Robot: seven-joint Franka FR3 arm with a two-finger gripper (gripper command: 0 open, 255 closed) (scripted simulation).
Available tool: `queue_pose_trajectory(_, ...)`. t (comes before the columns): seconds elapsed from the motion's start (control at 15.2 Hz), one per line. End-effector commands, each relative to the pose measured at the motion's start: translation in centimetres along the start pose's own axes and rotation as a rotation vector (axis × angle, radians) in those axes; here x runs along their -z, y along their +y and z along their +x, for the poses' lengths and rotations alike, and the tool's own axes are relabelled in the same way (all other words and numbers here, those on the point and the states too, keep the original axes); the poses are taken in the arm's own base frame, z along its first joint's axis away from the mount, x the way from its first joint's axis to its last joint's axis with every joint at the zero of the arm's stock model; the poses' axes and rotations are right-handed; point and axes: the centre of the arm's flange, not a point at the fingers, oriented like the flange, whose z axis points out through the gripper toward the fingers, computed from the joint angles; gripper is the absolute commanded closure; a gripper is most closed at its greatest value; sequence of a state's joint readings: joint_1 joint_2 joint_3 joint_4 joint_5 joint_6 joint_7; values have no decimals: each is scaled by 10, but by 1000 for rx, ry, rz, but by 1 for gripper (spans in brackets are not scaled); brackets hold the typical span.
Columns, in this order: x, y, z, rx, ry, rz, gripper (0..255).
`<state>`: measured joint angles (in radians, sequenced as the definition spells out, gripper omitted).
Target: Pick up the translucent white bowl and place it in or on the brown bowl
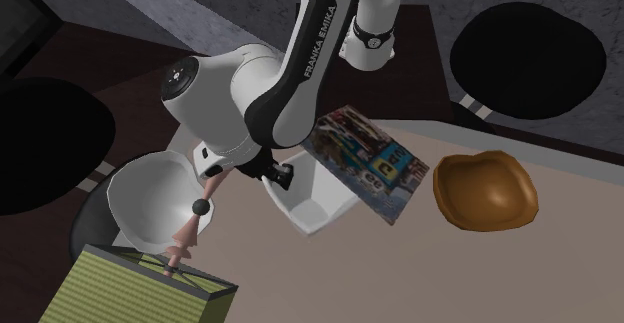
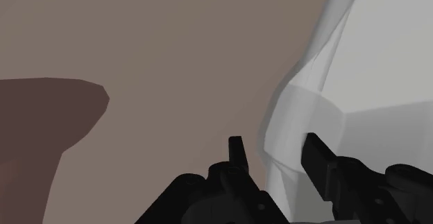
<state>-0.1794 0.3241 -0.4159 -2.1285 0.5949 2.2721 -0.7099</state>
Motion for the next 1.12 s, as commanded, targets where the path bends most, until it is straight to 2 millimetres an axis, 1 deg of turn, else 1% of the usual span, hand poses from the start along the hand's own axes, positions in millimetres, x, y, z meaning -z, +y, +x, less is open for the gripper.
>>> queue_pose_trajectory(0.0,-1,1,-1,-1,-4,-1,255)
queue_pose_trajectory(0.33,-2,1,-1,-1,-4,-1,255)
queue_pose_trajectory(1.06,53,-17,1,-1,-4,-1,255)
